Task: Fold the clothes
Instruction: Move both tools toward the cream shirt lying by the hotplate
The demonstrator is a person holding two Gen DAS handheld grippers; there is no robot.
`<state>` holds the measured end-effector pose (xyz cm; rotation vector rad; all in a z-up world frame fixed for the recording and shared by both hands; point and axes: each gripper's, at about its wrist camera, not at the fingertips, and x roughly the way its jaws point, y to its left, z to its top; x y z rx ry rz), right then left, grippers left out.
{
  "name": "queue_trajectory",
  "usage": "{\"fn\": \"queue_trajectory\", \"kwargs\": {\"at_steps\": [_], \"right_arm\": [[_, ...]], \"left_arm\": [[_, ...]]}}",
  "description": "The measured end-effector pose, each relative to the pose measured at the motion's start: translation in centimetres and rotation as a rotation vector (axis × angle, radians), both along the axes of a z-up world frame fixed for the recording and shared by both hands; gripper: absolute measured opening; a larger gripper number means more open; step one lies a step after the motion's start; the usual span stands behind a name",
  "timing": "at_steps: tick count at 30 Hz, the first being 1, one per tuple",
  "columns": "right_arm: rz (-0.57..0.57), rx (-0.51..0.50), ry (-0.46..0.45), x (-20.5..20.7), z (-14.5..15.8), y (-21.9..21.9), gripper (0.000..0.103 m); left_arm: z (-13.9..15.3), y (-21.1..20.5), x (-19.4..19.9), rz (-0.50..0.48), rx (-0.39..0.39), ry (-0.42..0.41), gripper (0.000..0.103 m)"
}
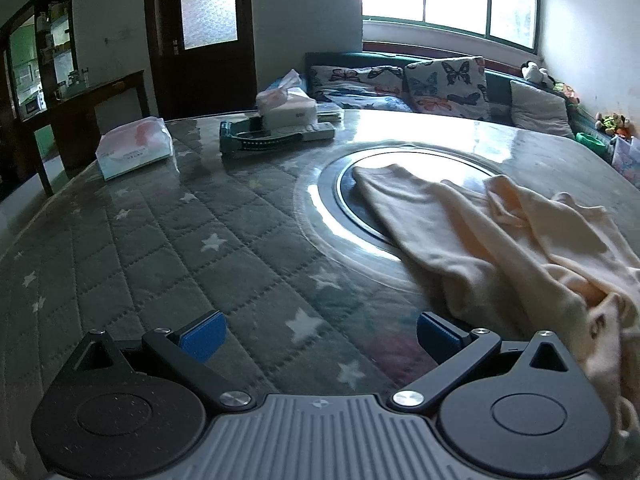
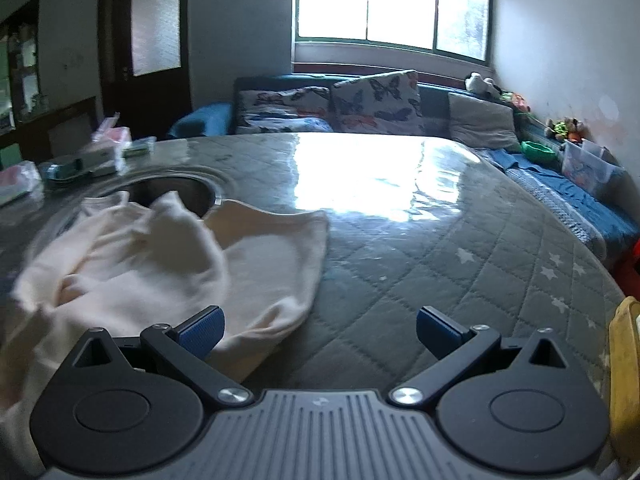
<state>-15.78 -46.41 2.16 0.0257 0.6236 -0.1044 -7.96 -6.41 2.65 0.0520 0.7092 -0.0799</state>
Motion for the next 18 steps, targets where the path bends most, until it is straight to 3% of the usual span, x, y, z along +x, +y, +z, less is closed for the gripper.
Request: {"fn": "queue_trajectory", "kwargs": {"at_steps": [18], "right_arm": [[0.096, -0.005, -0.017, -4.5, 0.6, 3.4, 0.101]], "left_arm": [[0.0, -2.9, -3.8, -0.099, 0.013, -0.011, 0.103]]}}
